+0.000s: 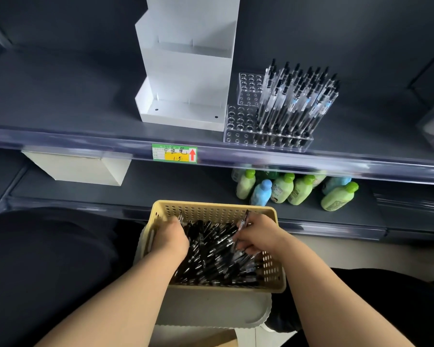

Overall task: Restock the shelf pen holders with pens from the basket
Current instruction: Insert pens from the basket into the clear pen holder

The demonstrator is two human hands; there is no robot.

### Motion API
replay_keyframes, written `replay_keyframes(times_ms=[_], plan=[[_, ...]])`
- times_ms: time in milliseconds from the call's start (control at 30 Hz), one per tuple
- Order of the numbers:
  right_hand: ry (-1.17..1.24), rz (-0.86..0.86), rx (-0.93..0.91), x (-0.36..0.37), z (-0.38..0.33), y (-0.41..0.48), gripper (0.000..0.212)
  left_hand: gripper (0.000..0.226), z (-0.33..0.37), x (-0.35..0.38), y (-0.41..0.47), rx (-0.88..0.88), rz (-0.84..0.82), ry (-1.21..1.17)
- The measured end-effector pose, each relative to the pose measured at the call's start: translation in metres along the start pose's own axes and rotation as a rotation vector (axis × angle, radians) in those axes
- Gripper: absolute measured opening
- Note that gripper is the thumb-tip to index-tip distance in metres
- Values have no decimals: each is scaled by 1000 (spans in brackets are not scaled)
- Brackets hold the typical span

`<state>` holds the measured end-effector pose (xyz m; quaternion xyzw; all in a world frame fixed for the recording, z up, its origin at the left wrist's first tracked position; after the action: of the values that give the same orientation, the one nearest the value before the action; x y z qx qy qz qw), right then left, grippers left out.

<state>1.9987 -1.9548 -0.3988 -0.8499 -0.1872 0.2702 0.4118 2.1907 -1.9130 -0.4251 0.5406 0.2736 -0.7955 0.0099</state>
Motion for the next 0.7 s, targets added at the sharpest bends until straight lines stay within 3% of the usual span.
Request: replay_keyframes(times_ms=[67, 167, 333, 467, 700], plan=[[75, -9, -51, -2, -11, -10, 8, 27, 9, -15, -5, 60, 101, -104], [72, 41, -129, -9, -33, -33, 20, 25, 28, -47, -18, 206, 275, -215], [-131, 348, -374, -35, -74, -79, 23, 15, 66, -102, -39, 480, 355, -428], [117, 493, -580, -63, -106, -116, 9, 17, 87, -152, -46, 596, 439, -504], [379, 662, -931, -113, -163, -157, 17, 17, 121, -231, -22, 691, 645, -767]])
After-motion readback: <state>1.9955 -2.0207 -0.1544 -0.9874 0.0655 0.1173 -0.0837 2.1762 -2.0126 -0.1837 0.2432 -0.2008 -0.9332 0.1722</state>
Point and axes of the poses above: each hand's wrist, its own y-axis towards the middle knuckle, its own x-axis out of the palm, z = x × y, the point moved 2 cm from there along y, towards the middle knuckle, and after that the axes turned 11 degrees about x, right-handed, at the moved point
